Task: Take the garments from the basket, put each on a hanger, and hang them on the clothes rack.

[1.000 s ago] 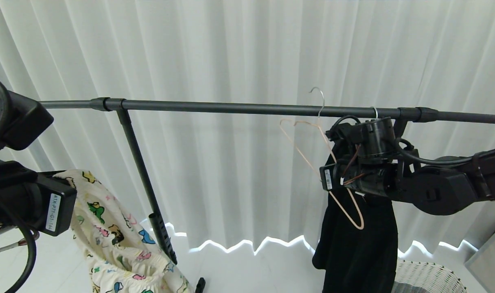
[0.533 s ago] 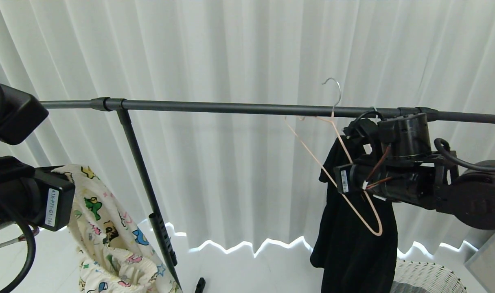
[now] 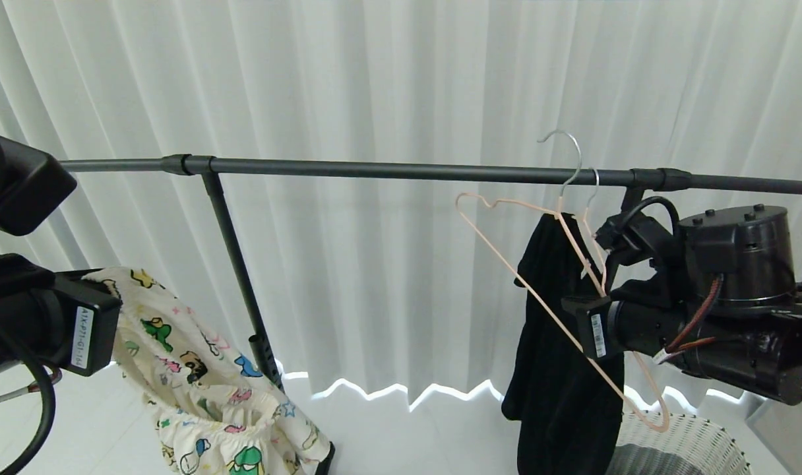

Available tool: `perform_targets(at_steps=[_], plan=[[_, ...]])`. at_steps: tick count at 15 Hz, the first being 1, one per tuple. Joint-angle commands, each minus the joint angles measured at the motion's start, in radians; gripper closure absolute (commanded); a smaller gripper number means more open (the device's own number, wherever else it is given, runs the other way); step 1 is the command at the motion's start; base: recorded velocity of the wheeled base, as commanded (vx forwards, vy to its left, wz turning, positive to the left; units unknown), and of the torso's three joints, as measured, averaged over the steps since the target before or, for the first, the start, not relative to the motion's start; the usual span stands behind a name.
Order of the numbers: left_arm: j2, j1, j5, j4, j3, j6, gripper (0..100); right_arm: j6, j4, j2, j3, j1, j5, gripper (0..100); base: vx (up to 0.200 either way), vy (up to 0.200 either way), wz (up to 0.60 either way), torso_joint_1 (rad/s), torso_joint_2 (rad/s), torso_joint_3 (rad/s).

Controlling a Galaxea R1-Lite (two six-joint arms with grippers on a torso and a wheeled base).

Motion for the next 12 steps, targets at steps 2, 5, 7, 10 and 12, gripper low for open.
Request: perform_targets(at_steps=[2, 5, 7, 10, 12], plan=[[0.000, 0.000, 0.000, 0.000, 0.000, 0.000, 100, 0.000, 0.001, -0.028, 0.007, 0.017, 0.000, 100, -0.200, 0.000, 0.00, -0.010, 0.00, 0.007], [-0.005, 0.000, 0.000, 0.000, 0.000, 0.000, 100, 0.000, 0.003, -0.029, 0.014, 0.032, 0.000, 100, -0.200, 0.000, 0.00, 0.004, 0.01, 0.005], [-0.005, -0.001, 0.000, 0.000, 0.000, 0.000, 100, 0.001, 0.003, -0.037, 0.021, 0.044, 0.001, 100, -0.200, 0.000, 0.00, 0.002, 0.00, 0.002], [-0.002, -0.004, 0.000, 0.000, 0.001, 0.000, 100, 0.001, 0.003, -0.061, 0.050, 0.061, 0.006, 100, -0.200, 0.000, 0.00, 0.004, 0.00, 0.005], [0.000, -0.018, 0.000, 0.000, 0.012, 0.000, 100, 0.005, 0.003, -0.097, 0.106, 0.106, 0.012, 100, -0.200, 0.000, 0.00, 0.000, 0.00, 0.002]])
